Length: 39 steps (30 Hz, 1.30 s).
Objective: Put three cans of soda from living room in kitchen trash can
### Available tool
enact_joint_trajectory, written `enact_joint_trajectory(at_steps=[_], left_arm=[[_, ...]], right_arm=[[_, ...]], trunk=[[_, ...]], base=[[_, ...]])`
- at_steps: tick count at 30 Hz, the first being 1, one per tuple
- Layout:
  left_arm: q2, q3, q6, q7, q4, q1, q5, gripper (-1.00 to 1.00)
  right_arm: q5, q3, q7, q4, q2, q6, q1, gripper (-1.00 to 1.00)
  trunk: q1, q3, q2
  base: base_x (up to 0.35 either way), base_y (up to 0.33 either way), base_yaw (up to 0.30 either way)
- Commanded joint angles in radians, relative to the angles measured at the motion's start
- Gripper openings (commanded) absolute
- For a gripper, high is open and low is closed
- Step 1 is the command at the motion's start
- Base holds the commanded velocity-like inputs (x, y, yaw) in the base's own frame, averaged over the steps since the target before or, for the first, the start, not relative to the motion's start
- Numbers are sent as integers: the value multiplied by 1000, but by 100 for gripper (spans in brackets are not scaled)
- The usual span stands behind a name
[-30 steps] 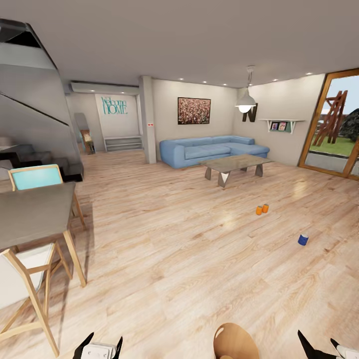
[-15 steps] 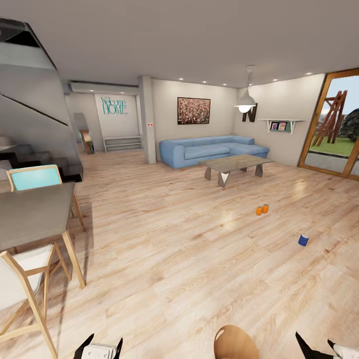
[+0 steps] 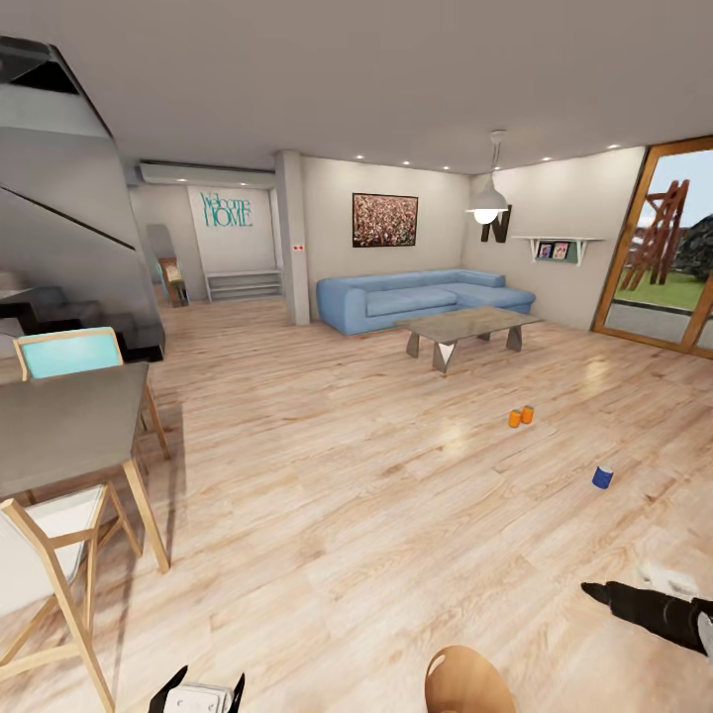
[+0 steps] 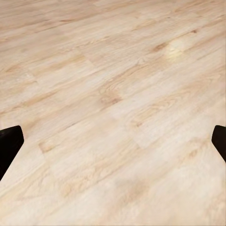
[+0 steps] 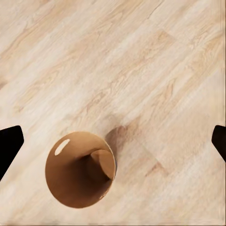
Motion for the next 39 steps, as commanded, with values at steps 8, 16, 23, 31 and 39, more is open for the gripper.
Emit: enact_joint_trajectory(at_steps=[8, 16, 23, 31, 39], left_arm=[[-2, -1, 38, 0, -6, 1, 4, 100], [-2, -1, 78, 0, -11, 1, 5, 100], [-1, 0, 101, -1, -12, 1, 6, 100], [-1, 1, 106, -1, -11, 1, 6, 100], [-1, 1, 107, -1, -10, 1, 5, 100]], right_arm=[[221, 44, 2, 54, -31, 262, -276, 100], [269, 68, 0, 122, -27, 262, -310, 100], [274, 95, -2, 192, -26, 262, -313, 100], [275, 102, -2, 224, -24, 262, -314, 100], [275, 109, -2, 230, -23, 262, -321, 100]], trunk=[[0, 0, 0], [23, -19, -42], [50, -41, -91], [80, -66, -147], [111, -91, -203]], base=[[0, 0, 0], [0, 0, 0], [0, 0, 0], [0, 0, 0], [0, 0, 0]])
